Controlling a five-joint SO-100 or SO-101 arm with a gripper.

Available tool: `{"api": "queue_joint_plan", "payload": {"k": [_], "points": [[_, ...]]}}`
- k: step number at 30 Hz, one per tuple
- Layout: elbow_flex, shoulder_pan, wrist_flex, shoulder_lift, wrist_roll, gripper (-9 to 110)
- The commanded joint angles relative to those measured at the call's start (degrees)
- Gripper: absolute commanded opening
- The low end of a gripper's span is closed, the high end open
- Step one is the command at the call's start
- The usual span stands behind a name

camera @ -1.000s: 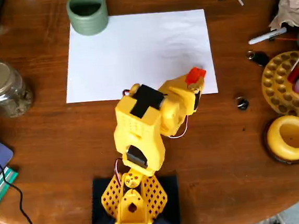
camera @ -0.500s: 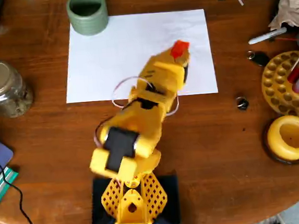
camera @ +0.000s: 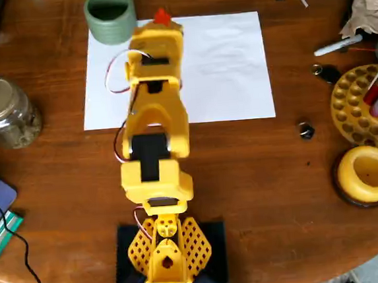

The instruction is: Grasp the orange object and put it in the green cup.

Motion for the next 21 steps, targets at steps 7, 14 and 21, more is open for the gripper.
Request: {"api": "queue_joint_plan", "payload": {"k": [7,14,21], "points": [[-21.01,-6.50,2.72,-12.39,2.02,0],[-33.49,-8.44,8.26,-20.04,2.46,0],[-42.98,-9.32,10.63,-27.33,2.55,0]]}}
